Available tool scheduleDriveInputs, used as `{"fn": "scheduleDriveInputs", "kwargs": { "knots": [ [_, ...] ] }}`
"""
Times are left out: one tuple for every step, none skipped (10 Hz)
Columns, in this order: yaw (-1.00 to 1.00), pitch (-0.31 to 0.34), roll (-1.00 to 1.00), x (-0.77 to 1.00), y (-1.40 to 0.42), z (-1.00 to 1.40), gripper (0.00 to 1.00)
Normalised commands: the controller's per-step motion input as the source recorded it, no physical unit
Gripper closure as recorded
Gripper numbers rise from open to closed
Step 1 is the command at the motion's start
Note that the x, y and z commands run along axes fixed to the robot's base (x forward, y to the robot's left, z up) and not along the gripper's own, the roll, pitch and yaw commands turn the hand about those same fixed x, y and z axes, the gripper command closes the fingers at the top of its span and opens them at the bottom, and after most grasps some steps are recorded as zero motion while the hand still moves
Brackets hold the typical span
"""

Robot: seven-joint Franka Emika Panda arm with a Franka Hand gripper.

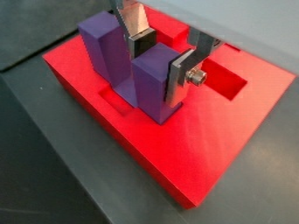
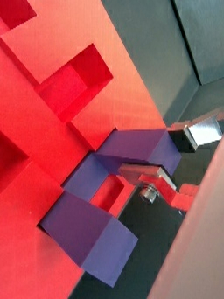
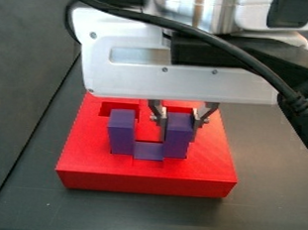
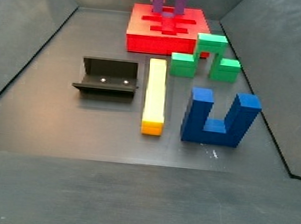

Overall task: Pick up the purple object. Move up. Place the purple object on the fixture. Regrasp the purple object. Move to above the board. Insert the purple object.
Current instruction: Insert the purple object.

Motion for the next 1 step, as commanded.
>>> {"fn": "scheduleDriveInputs", "kwargs": {
  "knots": [
    [0.0, 0.0, 0.0, 0.0, 0.0, 0.0, 1.0]
  ]
}}
